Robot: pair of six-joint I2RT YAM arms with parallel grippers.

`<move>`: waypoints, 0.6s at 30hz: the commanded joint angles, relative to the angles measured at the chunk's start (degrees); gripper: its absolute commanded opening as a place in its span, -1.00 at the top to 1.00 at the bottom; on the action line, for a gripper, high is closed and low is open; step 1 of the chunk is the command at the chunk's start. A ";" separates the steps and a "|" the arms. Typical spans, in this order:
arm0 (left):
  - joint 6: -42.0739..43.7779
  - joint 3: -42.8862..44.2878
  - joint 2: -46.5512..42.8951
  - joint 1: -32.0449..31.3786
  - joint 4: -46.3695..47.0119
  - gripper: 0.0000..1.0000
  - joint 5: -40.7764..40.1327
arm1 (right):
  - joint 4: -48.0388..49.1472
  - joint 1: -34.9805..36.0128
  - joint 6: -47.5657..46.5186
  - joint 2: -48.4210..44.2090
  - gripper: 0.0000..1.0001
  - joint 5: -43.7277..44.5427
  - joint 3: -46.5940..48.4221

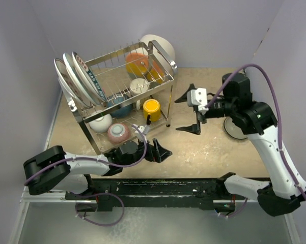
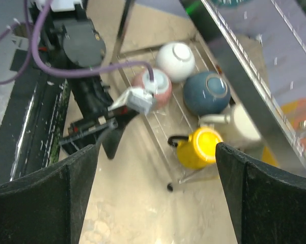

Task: Load the mixed dishes into the dish rack
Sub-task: Insert the plate into the dish rack, then pick up the plate at the center of the board.

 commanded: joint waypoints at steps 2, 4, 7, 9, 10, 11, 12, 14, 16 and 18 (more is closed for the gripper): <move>2.83 -1.71 1.24 0.29 9.74 -0.98 0.01 | -0.25 -9.90 -2.30 -7.41 -1.00 -4.02 -10.75; 3.02 -2.18 2.26 0.28 11.80 -0.98 0.01 | 0.83 -14.10 -1.58 -9.76 -0.99 -4.65 -15.78; 3.03 -2.29 3.37 0.34 12.58 -0.98 0.27 | 4.33 -19.52 0.60 -12.62 -0.99 -4.88 -23.03; 2.83 -2.37 3.86 0.32 12.55 -0.98 0.45 | 7.37 -22.05 3.22 -13.55 -0.99 -3.65 -27.56; 2.71 -2.34 3.96 0.33 12.40 -0.98 0.47 | 10.15 -22.95 4.84 -13.83 -0.99 -2.36 -29.59; 2.61 -2.40 4.05 0.38 12.21 -0.98 0.47 | 12.40 -23.61 6.38 -14.03 -0.99 -0.20 -31.30; 2.30 -2.32 4.10 0.34 11.84 -0.98 0.47 | 15.41 -24.15 9.11 -14.08 -0.99 3.23 -33.16; 1.68 -2.10 4.36 0.36 11.67 -0.98 0.85 | 19.86 -25.07 14.16 -14.03 -0.99 11.08 -37.05; 1.34 -1.84 4.66 0.29 11.71 -0.98 1.43 | 22.51 -25.88 15.71 -13.83 -1.00 18.01 -40.20; 1.13 -1.67 4.90 0.41 11.71 -0.98 1.72 | 24.37 -26.84 16.45 -14.03 -1.00 24.41 -42.97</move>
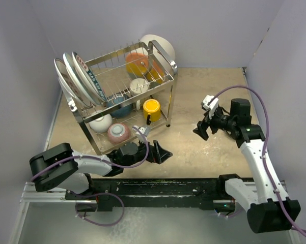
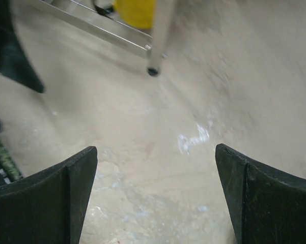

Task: Load the mixed dishes into the dish rack
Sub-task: Pick up the plate at the center of the board.

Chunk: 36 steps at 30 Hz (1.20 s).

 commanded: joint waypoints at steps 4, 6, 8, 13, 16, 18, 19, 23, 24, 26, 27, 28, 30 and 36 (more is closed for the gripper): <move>-0.86 0.57 1.13 0.36 3.54 -0.98 2.13 | 10.01 -2.05 5.08 -0.43 -0.99 23.62 -6.35; -1.02 0.74 1.18 0.35 3.26 -0.98 2.57 | 10.29 -2.39 4.32 0.81 -0.99 27.86 -6.98; -1.06 0.76 1.05 0.34 3.04 -0.98 2.89 | 11.16 -2.91 3.52 2.51 -0.99 31.69 -7.87; -1.59 0.22 0.38 0.36 2.79 -0.98 2.84 | 15.85 -3.30 0.21 8.46 -0.97 43.00 -10.78; -1.61 -0.11 0.14 0.37 2.75 -0.98 2.50 | 19.20 -3.54 -1.61 12.19 -0.92 48.14 -12.55; -1.62 -0.04 0.24 0.31 2.78 -0.98 2.35 | 20.48 -3.89 -2.28 13.51 -0.85 50.69 -13.91; -1.64 -0.03 0.44 0.29 2.79 -0.98 2.33 | 22.00 -4.10 -2.43 14.17 -0.83 51.61 -14.51; -1.45 0.64 1.47 0.36 3.00 -0.98 2.06 | 22.22 -4.62 -1.47 17.41 -0.77 53.66 -14.60; -1.35 0.79 1.81 0.35 3.11 -0.98 1.93 | 22.34 -4.73 -1.34 17.88 -0.76 54.05 -14.58; -1.50 1.00 2.42 0.36 3.38 -0.98 1.90 | 24.19 -5.07 -1.93 18.58 -0.75 55.53 -15.30; -1.58 1.11 2.65 0.39 3.50 -0.98 2.14 | 25.06 -5.25 -2.23 18.96 -0.75 55.90 -15.73; -1.68 1.22 2.85 0.37 3.49 -0.98 2.27 | 25.46 -5.50 -2.44 19.42 -0.74 56.13 -15.92; -1.86 1.38 3.26 0.36 3.50 -0.98 2.38 | 25.64 -6.07 -2.60 20.47 -0.69 56.38 -15.94; -2.08 2.14 4.31 0.41 3.37 -0.98 3.18 | 26.55 -9.81 -4.15 22.33 -0.49 55.14 -15.83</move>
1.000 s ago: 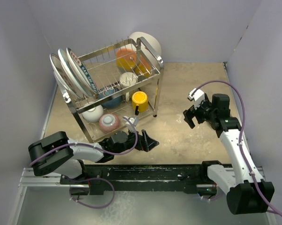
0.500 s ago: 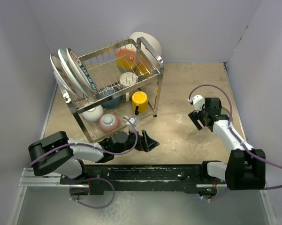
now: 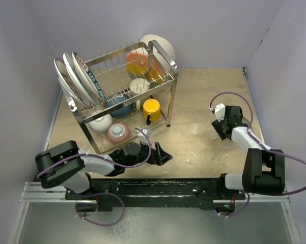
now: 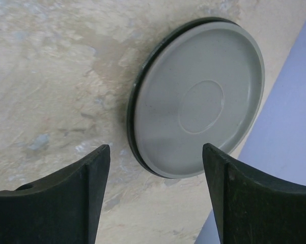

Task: Load the mixed dishes into the dish rack
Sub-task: Pick up the plate at the center of the board.

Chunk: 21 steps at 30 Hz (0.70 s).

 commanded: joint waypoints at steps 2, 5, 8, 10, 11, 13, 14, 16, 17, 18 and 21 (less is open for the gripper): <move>-0.46 2.77 1.15 0.51 2.79 -0.98 1.50 | 3.02 -4.00 -2.47 0.83 -0.47 -1.40 -0.12; -0.51 3.74 2.01 0.68 2.36 -0.98 1.96 | 2.12 -4.90 -2.76 2.58 -0.37 -3.94 0.94; -0.75 4.66 3.15 0.80 2.35 -0.98 2.32 | 0.98 -5.10 -2.60 3.77 -0.28 -6.23 1.70; -1.01 5.16 3.85 0.79 2.46 -0.98 2.58 | 1.74 -5.63 -2.89 4.47 -0.24 -7.35 1.32; -1.06 5.35 4.13 0.85 2.44 -0.98 2.83 | 1.58 -5.98 -2.97 5.14 -0.16 -8.01 1.36; -1.30 5.80 4.65 0.87 2.47 -0.99 3.11 | 0.37 -6.53 -2.98 6.48 0.03 -9.54 1.86; -1.37 5.95 4.95 0.87 2.44 -0.98 3.20 | -0.48 -6.84 -2.99 7.17 0.13 -10.37 2.16; -1.41 6.25 5.17 0.98 2.44 -0.99 3.38 | -1.88 -7.03 -3.05 7.47 0.37 -11.71 2.87; -1.40 6.41 5.23 1.06 2.44 -0.98 3.49 | -2.47 -7.05 -3.12 7.40 0.48 -12.28 3.11; -1.41 6.45 5.32 1.05 2.37 -0.98 3.56 | -3.04 -7.06 -3.12 7.31 0.53 -13.00 3.34; -1.46 6.55 5.34 1.22 2.35 -0.98 3.78 | -5.62 -7.06 -3.27 6.75 0.75 -15.38 4.16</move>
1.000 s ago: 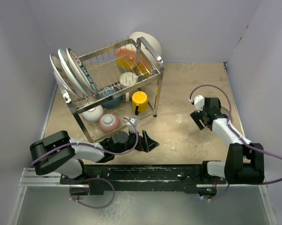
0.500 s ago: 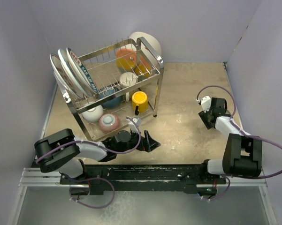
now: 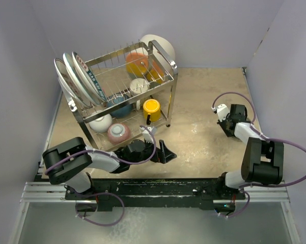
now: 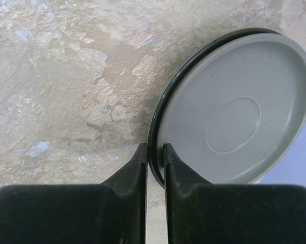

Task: Load the mixed dishes into the dish rack
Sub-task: Pick up the plate at the center of the board.

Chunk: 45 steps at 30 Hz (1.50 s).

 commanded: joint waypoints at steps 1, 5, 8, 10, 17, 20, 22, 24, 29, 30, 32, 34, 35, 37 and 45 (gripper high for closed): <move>-0.48 1.96 0.14 0.56 2.48 -0.98 1.07 | -6.31 -0.41 -0.11 -0.22 0.79 -6.16 2.22; -0.59 1.72 0.04 0.70 2.72 -0.98 1.26 | -9.77 -0.41 -1.47 -1.35 0.98 -10.74 3.38; -0.57 1.75 -0.02 0.75 2.88 -0.99 1.44 | -13.25 -0.41 -3.27 -2.55 1.00 -14.70 4.46; -0.60 1.71 0.11 0.83 2.92 -0.98 1.53 | -15.18 -0.41 -4.67 -3.57 1.00 -16.34 5.00; -1.63 1.72 1.64 0.85 4.74 -0.98 1.95 | -20.35 -0.28 -9.59 -5.11 1.00 -26.76 6.28; -2.48 1.60 2.99 0.85 6.55 -0.98 2.54 | -22.69 0.16 -12.36 -5.75 1.00 -31.51 6.11; -2.97 1.60 3.85 0.83 7.59 -0.98 2.98 | -23.66 1.17 -13.91 -6.50 1.00 -33.27 5.61; -3.37 1.51 4.56 0.87 8.49 -0.98 3.32 | -24.40 3.09 -15.17 -7.50 1.00 -33.65 5.23; -3.64 1.16 5.22 0.83 9.60 -0.98 3.35 | -24.99 8.94 -16.62 -8.37 1.00 -33.16 4.34; -3.72 0.96 5.09 0.83 9.60 -0.98 3.23 | -25.16 9.59 -16.81 -8.03 1.00 -32.89 4.34; -3.95 0.73 4.85 0.87 9.60 -0.98 2.88 | -26.23 10.51 -17.56 -7.10 1.00 -32.82 4.66; -4.26 0.38 4.63 0.83 9.53 -0.98 2.32 | -27.67 10.75 -18.88 -7.25 1.00 -34.43 5.02; -4.63 0.35 4.61 0.83 9.52 -0.98 2.06 | -28.47 10.75 -19.94 -8.60 1.00 -35.47 5.03; -5.75 0.25 4.67 0.84 9.56 -0.98 1.53 | -30.49 10.75 -22.59 -11.63 1.00 -38.27 4.95; -14.30 0.15 7.43 -0.28 16.80 -1.00 -2.98 | -38.43 10.75 -33.93 -16.57 1.00 -45.61 4.44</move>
